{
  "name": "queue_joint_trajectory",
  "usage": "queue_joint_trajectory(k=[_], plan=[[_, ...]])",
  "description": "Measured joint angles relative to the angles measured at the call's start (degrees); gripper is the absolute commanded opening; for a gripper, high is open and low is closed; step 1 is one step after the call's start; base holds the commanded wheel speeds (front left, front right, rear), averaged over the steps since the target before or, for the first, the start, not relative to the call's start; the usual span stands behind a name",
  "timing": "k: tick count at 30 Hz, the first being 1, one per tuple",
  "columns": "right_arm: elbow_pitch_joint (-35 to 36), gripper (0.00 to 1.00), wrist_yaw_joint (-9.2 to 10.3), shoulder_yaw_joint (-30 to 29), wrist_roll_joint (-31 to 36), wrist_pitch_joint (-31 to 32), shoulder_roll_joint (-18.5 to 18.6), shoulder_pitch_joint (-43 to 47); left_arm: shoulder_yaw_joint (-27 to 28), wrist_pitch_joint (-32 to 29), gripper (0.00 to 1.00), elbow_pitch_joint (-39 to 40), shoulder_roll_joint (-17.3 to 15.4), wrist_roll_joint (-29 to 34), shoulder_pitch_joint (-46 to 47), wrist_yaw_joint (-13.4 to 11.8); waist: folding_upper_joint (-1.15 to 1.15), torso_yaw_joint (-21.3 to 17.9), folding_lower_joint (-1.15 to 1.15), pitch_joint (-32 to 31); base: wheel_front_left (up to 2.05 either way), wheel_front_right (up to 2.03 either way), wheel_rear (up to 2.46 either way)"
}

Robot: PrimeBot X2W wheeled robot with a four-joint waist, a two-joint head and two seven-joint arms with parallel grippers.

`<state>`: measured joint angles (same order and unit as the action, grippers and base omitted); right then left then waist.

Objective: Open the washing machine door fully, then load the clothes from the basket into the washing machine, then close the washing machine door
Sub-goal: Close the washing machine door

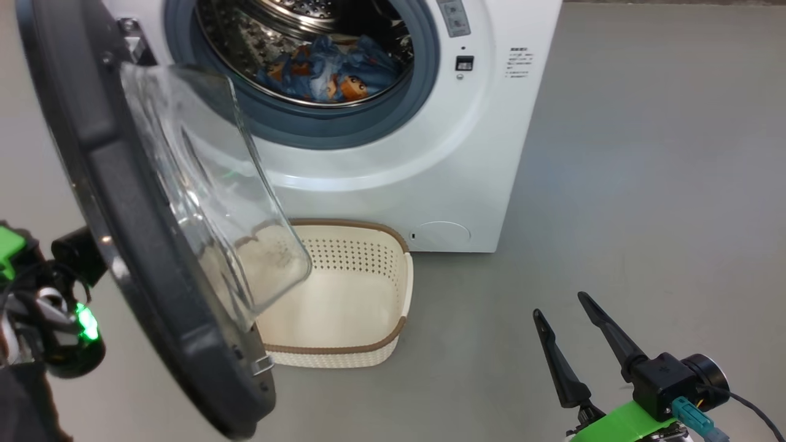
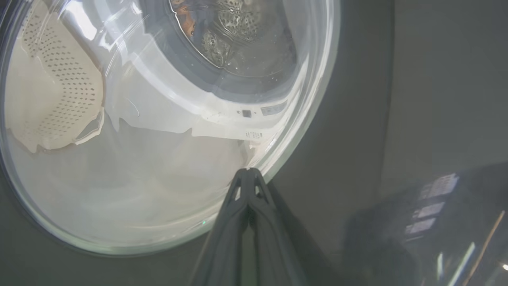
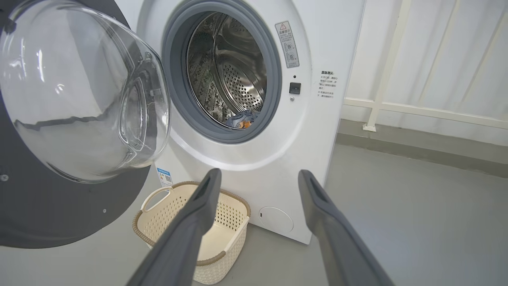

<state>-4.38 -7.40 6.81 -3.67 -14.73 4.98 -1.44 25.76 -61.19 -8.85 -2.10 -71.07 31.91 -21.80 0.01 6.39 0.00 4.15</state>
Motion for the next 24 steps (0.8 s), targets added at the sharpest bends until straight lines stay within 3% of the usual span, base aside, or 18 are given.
queue_joint_trajectory(k=[12,24], plan=[[-0.1,1.00,0.00,-0.2,0.0,0.0,-0.4,-0.1,-5.1,7.1,0.00,-7.3,0.3,-2.3,4.9,4.4,0.00,-4.0,0.00,-0.1,0.00,0.00,0.00],[-0.3,1.00,0.00,-0.1,-0.2,0.0,-0.7,-1.4,-7.8,17.2,0.00,-16.3,0.6,-2.3,10.9,11.1,0.00,-8.3,0.00,0.9,0.00,0.00,0.00]])
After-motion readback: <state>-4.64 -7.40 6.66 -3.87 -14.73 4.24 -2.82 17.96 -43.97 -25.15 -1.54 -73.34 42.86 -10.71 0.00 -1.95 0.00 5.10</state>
